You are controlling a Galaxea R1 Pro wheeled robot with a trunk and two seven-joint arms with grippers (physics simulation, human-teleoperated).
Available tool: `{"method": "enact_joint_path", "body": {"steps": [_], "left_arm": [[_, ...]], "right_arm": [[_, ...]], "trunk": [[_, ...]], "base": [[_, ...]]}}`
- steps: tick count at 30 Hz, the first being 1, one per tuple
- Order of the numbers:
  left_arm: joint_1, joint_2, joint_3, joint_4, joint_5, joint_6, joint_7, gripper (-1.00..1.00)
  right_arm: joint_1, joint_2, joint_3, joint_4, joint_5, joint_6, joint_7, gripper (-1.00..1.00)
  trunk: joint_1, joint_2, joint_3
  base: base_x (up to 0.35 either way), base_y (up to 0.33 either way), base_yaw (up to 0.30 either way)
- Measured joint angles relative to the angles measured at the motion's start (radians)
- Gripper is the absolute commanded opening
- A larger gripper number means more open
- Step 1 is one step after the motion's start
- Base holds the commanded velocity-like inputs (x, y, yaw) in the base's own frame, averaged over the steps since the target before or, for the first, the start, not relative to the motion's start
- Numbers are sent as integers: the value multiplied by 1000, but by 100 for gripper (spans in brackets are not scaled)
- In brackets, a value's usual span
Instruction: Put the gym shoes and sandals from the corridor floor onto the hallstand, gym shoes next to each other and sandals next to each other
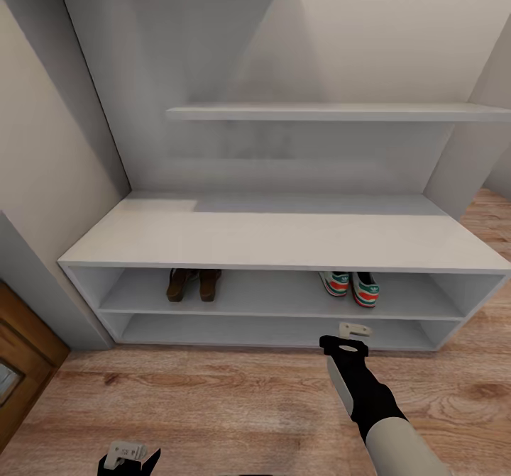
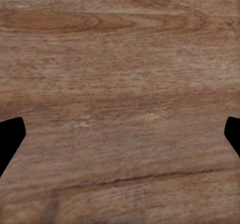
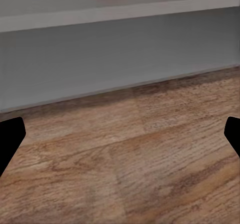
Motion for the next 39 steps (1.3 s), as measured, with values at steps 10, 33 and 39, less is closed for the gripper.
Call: {"method": "enact_joint_path", "body": {"steps": [10,33,39], "left_arm": [[0,0,1,1,0,-1,0,100],[0,1,4,23,0,-1,12,100],[0,1,5,25,0,-1,12,100]], "right_arm": [[0,0,2,3,1,-1,1,100],[3,-63,5,494,14,-440,4,100],[5,-86,5,629,55,-588,9,100]], "trunk": [[0,0,0],[0,0,0],[0,0,0]], "base": [[0,0,0],[0,0,0],[0,0,0]]}}
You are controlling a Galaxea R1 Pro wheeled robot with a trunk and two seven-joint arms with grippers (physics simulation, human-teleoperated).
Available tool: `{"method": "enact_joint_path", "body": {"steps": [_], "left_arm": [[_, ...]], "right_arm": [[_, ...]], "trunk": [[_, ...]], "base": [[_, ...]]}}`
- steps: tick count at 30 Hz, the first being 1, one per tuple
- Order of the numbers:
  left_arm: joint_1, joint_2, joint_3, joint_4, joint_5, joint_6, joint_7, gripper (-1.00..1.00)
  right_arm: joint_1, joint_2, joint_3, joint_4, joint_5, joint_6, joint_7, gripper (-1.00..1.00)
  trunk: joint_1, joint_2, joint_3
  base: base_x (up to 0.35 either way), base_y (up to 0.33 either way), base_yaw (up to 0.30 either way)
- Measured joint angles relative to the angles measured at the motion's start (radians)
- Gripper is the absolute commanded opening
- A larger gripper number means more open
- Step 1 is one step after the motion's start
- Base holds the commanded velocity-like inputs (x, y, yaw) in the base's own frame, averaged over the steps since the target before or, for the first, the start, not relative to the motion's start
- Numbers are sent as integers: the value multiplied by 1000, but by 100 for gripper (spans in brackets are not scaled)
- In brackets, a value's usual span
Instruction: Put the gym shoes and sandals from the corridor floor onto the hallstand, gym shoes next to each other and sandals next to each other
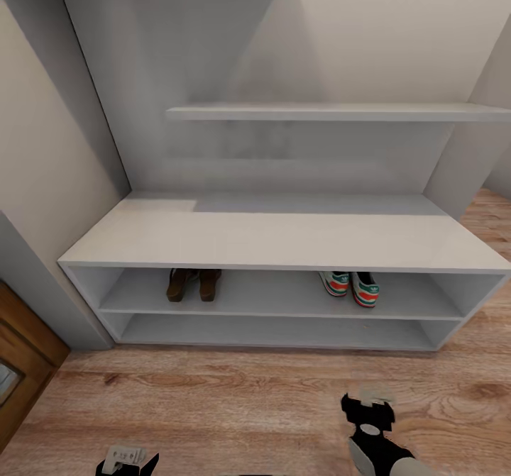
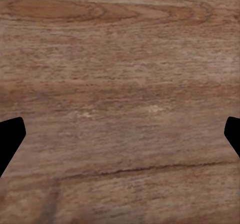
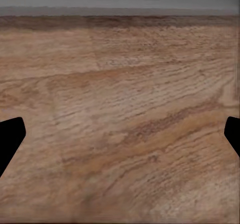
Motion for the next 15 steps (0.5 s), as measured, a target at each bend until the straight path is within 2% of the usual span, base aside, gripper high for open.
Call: {"method": "enact_joint_path", "body": {"steps": [1,4,8,15], "left_arm": [[0,-1,0,1,0,0,1,100],[0,0,2,2,0,-3,2,100],[0,0,4,2,2,-13,3,100],[1,0,6,3,4,-23,5,100]], "right_arm": [[3,-6,-1,56,42,-96,17,100],[15,-9,1,80,72,-168,34,100],[56,-10,0,93,93,-240,48,100],[126,-12,0,100,105,-325,56,100]], "trunk": [[0,0,0],[0,0,0],[0,0,0],[0,0,0]], "base": [[0,0,0],[0,0,0],[0,0,0],[0,0,0]]}}
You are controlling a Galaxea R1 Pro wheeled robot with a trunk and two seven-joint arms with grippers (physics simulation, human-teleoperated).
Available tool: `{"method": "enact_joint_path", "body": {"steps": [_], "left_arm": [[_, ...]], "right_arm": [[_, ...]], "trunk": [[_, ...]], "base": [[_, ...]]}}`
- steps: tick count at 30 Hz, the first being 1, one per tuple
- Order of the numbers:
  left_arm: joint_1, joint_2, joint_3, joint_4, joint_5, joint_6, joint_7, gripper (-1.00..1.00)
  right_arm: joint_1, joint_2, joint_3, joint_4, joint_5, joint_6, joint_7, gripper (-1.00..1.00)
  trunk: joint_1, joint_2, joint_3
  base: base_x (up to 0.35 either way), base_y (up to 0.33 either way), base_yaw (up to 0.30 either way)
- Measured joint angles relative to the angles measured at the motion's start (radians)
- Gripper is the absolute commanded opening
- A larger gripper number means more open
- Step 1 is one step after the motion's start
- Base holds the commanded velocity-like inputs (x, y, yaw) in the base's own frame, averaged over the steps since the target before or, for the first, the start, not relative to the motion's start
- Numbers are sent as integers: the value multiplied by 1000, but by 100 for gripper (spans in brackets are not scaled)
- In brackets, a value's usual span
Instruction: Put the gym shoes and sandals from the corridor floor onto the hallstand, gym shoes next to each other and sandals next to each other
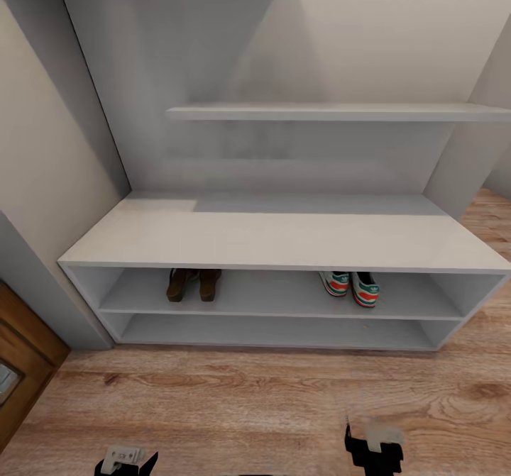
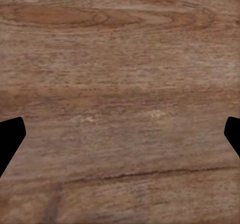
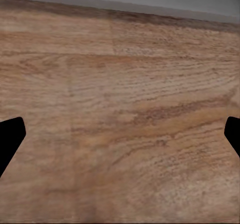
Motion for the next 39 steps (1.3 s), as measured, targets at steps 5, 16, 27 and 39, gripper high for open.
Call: {"method": "enact_joint_path", "body": {"steps": [5,16,27,39], "left_arm": [[4,0,0,0,0,-2,0,100],[12,-1,1,0,2,-3,1,100],[13,-1,2,0,2,-5,1,100],[13,-1,2,0,2,-6,0,100]], "right_arm": [[34,-5,0,2,3,-24,1,100],[52,-1,1,3,3,-33,1,100],[57,2,-1,4,2,-30,-1,100],[57,2,-1,4,2,-30,-1,100]], "trunk": [[0,0,0],[0,0,0],[0,0,0],[0,0,0]], "base": [[0,0,0],[0,0,0],[0,0,0],[0,0,0]]}}
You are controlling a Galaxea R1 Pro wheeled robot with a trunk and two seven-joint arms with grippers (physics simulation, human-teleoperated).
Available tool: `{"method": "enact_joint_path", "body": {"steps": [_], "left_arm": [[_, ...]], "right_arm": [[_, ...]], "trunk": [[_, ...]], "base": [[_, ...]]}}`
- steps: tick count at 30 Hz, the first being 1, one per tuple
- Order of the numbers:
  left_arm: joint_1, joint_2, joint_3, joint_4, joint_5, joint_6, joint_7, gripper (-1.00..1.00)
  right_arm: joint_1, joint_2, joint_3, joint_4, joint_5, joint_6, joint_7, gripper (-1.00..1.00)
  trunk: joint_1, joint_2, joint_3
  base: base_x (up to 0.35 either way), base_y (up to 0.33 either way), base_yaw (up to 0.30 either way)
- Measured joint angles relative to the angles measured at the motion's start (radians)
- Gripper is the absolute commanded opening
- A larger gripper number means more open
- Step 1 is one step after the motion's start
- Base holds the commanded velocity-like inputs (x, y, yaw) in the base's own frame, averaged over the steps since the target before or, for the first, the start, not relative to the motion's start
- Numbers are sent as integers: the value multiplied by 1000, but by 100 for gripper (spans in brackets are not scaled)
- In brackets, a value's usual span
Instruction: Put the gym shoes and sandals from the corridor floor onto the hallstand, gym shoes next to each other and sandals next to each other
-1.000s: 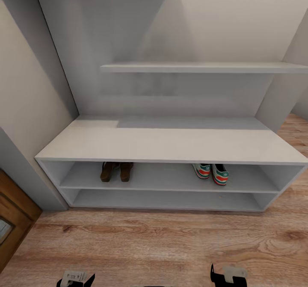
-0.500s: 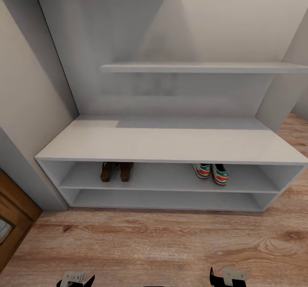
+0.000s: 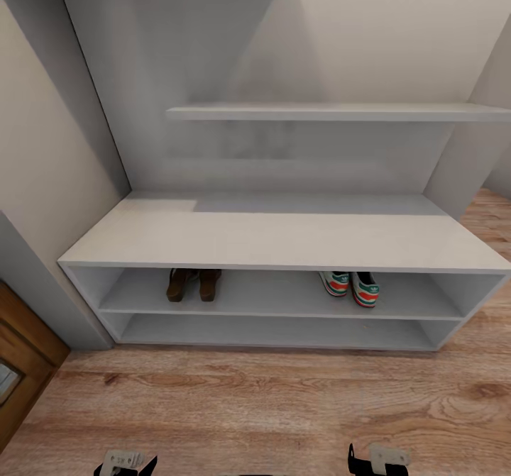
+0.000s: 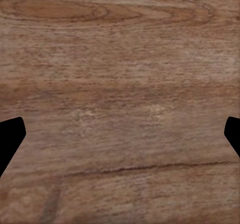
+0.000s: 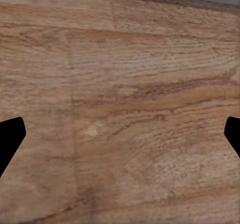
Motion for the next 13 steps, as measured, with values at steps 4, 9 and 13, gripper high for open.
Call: {"method": "enact_joint_path", "body": {"steps": [4,9,13], "left_arm": [[0,0,0,0,0,0,0,100],[0,0,0,1,-2,0,0,100],[1,0,0,1,-3,0,0,100]], "right_arm": [[0,0,0,0,0,0,0,100],[0,0,0,0,0,0,0,100],[0,0,0,0,0,0,0,100]], "trunk": [[0,0,0],[0,0,0],[0,0,0]], "base": [[0,0,0],[0,0,0],[0,0,0]]}}
